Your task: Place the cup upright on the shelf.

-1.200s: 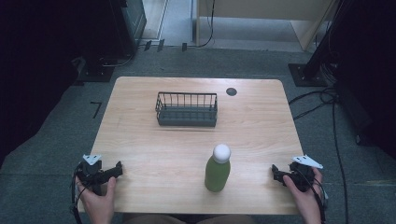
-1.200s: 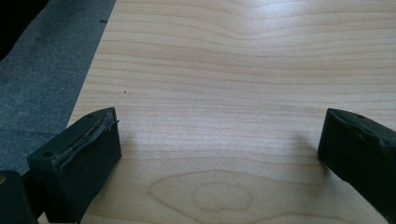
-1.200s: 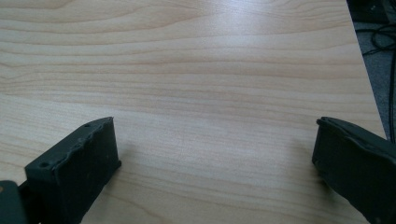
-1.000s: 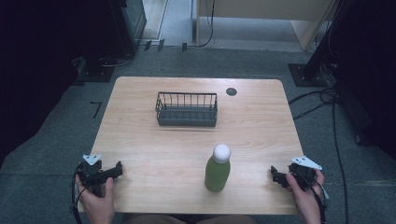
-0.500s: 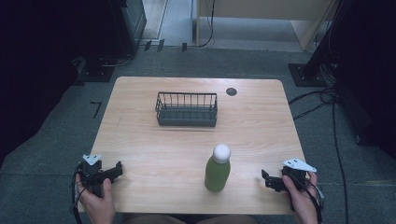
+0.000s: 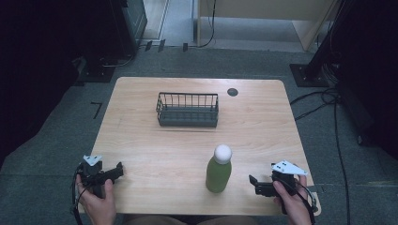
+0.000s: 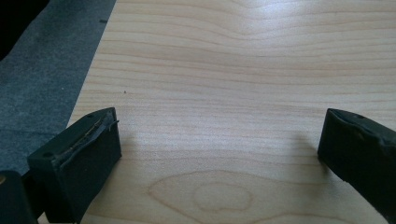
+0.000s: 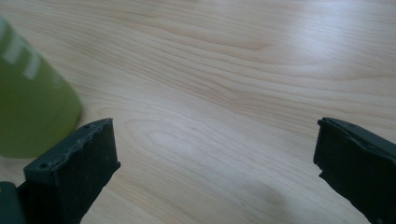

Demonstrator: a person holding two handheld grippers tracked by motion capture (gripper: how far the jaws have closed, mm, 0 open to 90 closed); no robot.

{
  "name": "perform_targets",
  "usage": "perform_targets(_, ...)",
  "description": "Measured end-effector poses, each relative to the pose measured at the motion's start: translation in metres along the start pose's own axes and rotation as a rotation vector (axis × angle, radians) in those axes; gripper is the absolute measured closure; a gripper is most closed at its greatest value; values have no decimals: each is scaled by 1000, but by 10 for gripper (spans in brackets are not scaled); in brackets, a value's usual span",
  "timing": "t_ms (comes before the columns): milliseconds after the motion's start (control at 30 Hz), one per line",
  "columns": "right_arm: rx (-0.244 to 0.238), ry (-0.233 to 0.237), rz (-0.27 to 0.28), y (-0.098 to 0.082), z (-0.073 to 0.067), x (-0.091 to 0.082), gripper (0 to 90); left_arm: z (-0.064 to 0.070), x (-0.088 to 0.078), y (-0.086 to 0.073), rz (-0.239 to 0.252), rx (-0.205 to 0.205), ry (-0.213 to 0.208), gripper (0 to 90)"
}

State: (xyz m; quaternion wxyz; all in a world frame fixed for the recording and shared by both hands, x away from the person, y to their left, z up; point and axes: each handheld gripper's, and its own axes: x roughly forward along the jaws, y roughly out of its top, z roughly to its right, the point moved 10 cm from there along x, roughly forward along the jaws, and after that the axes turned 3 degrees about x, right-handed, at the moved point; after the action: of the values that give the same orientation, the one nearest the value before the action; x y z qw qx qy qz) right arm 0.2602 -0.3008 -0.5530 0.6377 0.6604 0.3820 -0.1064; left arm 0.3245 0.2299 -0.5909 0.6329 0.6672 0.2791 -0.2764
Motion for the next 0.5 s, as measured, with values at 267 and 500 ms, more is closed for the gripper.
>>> perform_targets(267,-57,90,11,6,-33,-1,0,0,0,0,0,4,-3,0)
perform_targets(500,-89,181,39,15,-63,-7,0,0,0,0,0,4,-3,0)
